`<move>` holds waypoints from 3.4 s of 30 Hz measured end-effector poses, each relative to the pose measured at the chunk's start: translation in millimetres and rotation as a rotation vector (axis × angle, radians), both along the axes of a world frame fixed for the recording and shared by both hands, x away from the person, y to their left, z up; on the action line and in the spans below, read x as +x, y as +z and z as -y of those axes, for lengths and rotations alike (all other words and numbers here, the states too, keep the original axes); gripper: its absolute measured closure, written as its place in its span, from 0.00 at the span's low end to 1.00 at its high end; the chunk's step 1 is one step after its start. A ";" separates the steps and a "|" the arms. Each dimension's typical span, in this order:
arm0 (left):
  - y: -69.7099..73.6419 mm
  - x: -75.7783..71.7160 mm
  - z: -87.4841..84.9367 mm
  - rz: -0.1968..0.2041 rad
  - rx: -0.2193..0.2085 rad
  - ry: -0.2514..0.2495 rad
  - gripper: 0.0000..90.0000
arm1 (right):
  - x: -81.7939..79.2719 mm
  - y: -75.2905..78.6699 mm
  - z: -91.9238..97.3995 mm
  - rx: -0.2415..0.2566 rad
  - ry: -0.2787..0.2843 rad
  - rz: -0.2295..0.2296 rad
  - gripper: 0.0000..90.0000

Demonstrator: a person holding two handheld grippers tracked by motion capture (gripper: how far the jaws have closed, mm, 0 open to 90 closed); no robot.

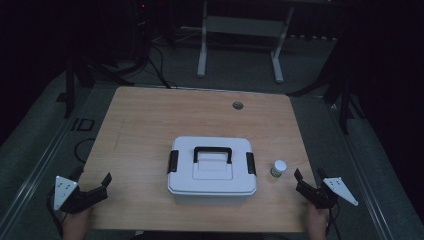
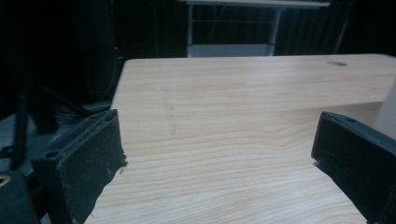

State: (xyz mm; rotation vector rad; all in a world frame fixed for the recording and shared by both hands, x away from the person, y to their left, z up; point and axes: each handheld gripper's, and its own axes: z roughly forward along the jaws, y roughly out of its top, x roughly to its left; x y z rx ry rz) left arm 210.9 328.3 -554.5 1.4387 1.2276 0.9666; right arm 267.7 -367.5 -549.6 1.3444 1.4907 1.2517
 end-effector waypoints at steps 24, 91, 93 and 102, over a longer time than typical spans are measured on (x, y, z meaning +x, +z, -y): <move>-0.6 3.4 -19.1 -0.408 0.045 -0.265 0.02 | 2.0 -1.8 -0.4 0.003 0.017 -0.027 0.14; 82.5 50.9 32.9 -1.225 0.697 -0.621 0.04 | 3.6 -3.4 -0.8 0.009 0.030 -0.057 0.14; 84.8 51.7 34.5 -1.225 0.696 -0.623 0.03 | 3.7 -3.4 -0.8 0.008 0.030 -0.058 0.14; 107.2 60.3 47.6 -1.215 0.698 -0.633 0.05 | 4.0 -3.6 -0.3 0.011 0.032 -0.061 0.14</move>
